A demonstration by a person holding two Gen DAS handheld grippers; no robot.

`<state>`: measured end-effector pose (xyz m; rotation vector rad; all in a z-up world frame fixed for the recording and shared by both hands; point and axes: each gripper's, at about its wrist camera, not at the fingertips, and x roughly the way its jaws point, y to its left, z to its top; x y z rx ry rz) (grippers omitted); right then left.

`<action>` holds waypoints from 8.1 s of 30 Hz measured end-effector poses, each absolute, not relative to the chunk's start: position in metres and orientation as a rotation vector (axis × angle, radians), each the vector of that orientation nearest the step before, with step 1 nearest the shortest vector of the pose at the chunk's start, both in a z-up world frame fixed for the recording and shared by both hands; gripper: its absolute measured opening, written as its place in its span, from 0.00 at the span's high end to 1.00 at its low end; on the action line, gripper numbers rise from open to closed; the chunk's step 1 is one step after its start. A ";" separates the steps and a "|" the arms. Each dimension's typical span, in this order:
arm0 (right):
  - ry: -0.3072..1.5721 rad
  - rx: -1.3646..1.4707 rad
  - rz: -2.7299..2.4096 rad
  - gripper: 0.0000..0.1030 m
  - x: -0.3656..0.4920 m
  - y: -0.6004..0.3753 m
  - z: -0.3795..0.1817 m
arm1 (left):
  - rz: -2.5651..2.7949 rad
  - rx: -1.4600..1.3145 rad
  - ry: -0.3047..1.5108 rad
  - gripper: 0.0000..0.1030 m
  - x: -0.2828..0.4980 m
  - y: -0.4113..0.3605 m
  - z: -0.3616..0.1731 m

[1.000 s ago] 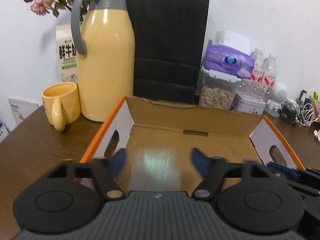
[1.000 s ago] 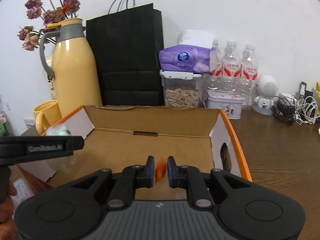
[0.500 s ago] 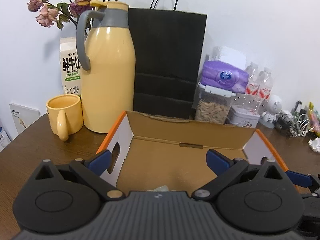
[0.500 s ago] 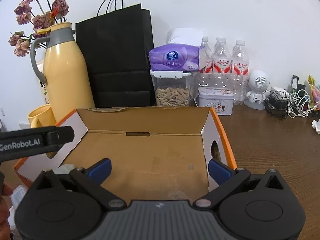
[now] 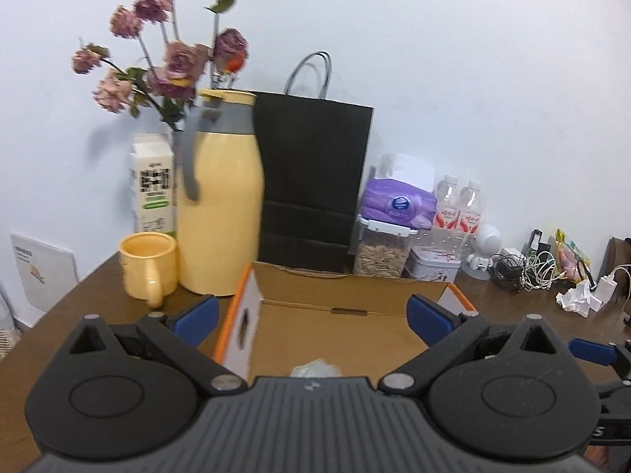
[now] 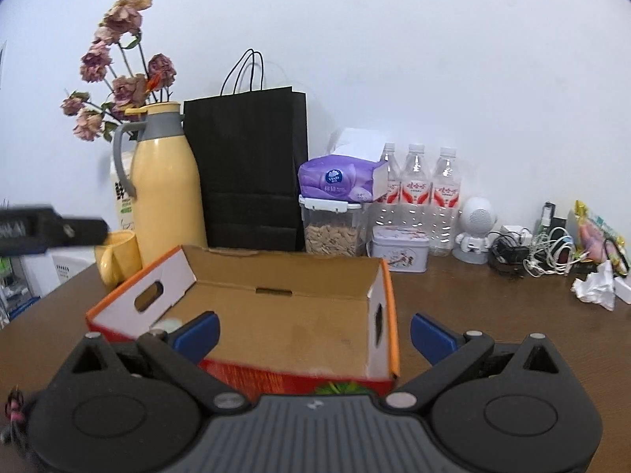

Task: Organize objects
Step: 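Move the right tool to the white round puck and close on it, then grasp the black braided cable with the left tool, then lower the cable into the box with the left tool while the right tool drops the puck in, then grasp the navy zippered case with the right tool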

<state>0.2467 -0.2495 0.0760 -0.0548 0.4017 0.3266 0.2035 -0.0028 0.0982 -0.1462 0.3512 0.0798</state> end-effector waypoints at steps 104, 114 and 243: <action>0.503 -0.097 0.495 0.63 0.148 -0.264 0.018 | 0.216 -0.221 0.742 0.06 0.142 0.056 -0.026; 0.499 -0.090 0.507 0.63 0.158 -0.263 0.017 | 0.215 -0.164 0.684 0.09 0.131 0.052 -0.011; 0.725 -0.131 0.308 0.10 0.233 -0.285 -0.015 | 0.225 -0.160 0.606 0.00 0.081 0.055 0.010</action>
